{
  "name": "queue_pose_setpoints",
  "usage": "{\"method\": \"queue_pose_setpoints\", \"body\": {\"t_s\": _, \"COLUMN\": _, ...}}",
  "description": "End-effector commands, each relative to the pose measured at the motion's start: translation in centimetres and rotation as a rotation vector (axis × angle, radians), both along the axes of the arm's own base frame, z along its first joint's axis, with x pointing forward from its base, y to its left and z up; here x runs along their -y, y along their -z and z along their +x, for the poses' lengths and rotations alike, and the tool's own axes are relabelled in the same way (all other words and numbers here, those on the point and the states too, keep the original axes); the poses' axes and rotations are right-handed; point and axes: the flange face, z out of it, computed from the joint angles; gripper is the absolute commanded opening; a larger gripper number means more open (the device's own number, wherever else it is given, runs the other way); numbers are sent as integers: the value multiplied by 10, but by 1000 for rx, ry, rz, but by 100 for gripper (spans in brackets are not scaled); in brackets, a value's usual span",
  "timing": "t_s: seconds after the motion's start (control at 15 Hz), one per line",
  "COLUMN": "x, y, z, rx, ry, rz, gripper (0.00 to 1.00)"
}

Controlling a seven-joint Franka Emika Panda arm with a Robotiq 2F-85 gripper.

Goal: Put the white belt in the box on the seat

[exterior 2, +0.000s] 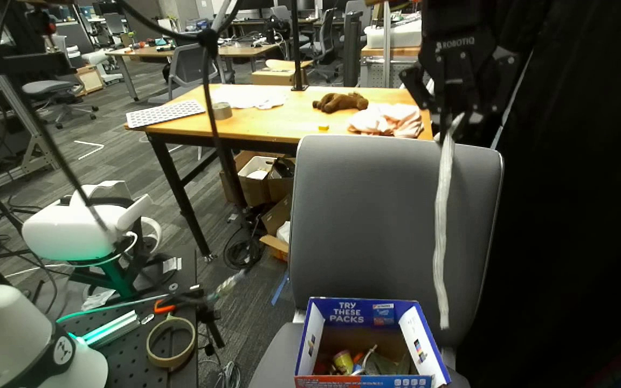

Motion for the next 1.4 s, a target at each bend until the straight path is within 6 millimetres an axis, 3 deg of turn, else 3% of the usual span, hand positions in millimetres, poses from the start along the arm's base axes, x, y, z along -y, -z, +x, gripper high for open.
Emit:
{"method": "queue_pose_setpoints", "body": {"t_s": 0.0, "x": 47, "y": 39, "z": -24, "rx": -2, "ry": 183, "rz": -87, "gripper": 5}}
{"method": "queue_pose_setpoints", "body": {"t_s": 0.07, "x": 52, "y": 48, "z": -25, "rx": -11, "ry": 241, "rz": -112, "gripper": 5}}
{"method": "queue_pose_setpoints", "body": {"t_s": 0.2, "x": 46, "y": 60, "z": -29, "rx": -57, "ry": 324, "rz": -113, "gripper": 5}}
{"method": "queue_pose_setpoints", "body": {"t_s": 0.47, "x": 4, "y": 57, "z": -27, "rx": -104, "ry": 257, "rz": 158, "gripper": 6}}
{"method": "queue_pose_setpoints", "body": {"t_s": 0.6, "x": 0, "y": 62, "z": -21, "rx": -116, "ry": 304, "rz": 228, "gripper": 6}}
{"method": "queue_pose_setpoints", "body": {"t_s": 1.0, "x": 40, "y": 100, "z": -17, "rx": -148, "ry": 468, "rz": 266, "gripper": 6}}
{"method": "queue_pose_setpoints", "body": {"t_s": 1.07, "x": 46, "y": 106, "z": -17, "rx": -149, "ry": 482, "rz": 276, "gripper": 39}}
{"method": "queue_pose_setpoints", "body": {"t_s": 1.13, "x": 39, "y": 105, "z": -20, "rx": -159, "ry": 445, "rz": 242, "gripper": 15}}
{"method": "queue_pose_setpoints", "body": {"t_s": 1.33, "x": 49, "y": 114, "z": -19, "rx": -171, "ry": 469, "rz": 253, "gripper": 37}}
